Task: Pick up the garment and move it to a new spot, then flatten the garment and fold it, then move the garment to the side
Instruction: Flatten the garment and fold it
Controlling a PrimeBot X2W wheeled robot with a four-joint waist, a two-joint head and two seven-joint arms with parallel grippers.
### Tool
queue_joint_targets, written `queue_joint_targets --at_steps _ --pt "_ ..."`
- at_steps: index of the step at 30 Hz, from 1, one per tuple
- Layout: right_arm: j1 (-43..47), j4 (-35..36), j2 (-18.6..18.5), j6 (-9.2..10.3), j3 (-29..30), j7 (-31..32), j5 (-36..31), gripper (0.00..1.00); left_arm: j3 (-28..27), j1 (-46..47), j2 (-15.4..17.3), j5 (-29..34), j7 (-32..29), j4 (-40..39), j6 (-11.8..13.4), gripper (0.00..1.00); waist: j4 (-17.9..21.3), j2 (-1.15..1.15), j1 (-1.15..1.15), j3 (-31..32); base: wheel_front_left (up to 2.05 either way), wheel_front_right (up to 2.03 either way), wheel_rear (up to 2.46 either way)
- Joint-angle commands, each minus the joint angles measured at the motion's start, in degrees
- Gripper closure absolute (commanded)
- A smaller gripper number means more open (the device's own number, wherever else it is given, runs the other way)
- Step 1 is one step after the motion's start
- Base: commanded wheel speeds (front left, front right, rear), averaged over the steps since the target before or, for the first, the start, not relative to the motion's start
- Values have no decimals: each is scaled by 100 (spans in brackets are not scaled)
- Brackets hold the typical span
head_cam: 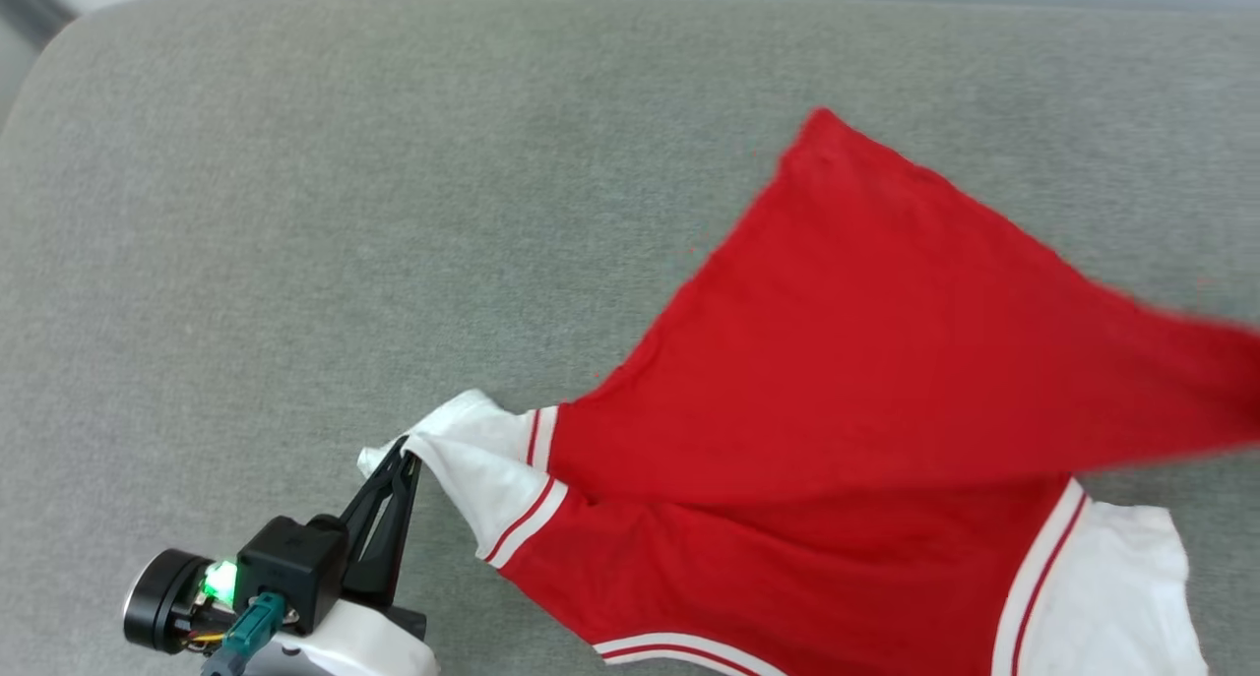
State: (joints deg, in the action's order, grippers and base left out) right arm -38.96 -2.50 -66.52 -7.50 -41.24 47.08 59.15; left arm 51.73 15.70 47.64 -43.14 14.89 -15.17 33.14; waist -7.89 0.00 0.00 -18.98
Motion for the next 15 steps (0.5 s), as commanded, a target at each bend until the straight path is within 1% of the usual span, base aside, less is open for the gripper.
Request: queue_joint_targets --at_steps 1,3,6,8,10,11,13,14,15 --pt "341 -27 -65 2 29 -140 67 100 -5 -62 15 -37 26 -29 27 100 145 0 0 135 0 0 0" --pt "934 -141 -188 3 94 -397 170 100 4 -111 57 -32 15 -45 40 100 188 0 0 170 0 0 0" --pt "1835 -346 -202 2 101 -699 351 100 18 -130 115 -44 -15 -53 49 100 223 0 0 204 0 0 0" --pt "2331 -511 -61 3 142 -878 487 100 8 -140 125 -57 -20 -46 60 100 251 0 0 210 0 0 0" --pt "2799 -637 55 2 55 -941 426 100 27 -128 113 -67 -37 -33 40 100 254 0 0 216 0 0 0" --pt "3215 -785 375 2 94 -1073 395 100 43 -107 100 -88 -64 2 3 100 276 0 0 229 0 0 0" --pt "3290 -775 508 2 230 -1142 354 100 50 -126 109 -88 -77 28 -4 100 301 0 0 268 0 0 0" --pt "3243 -737 526 2 343 -1187 308 56 50 -139 113 -103 -84 37 -6 100 312 0 0 292 0 0 0" --pt "3186 -675 498 2 475 -1246 245 0 51 -150 119 -114 -80 40 -5 100 321 0 0 312 0 0 0"
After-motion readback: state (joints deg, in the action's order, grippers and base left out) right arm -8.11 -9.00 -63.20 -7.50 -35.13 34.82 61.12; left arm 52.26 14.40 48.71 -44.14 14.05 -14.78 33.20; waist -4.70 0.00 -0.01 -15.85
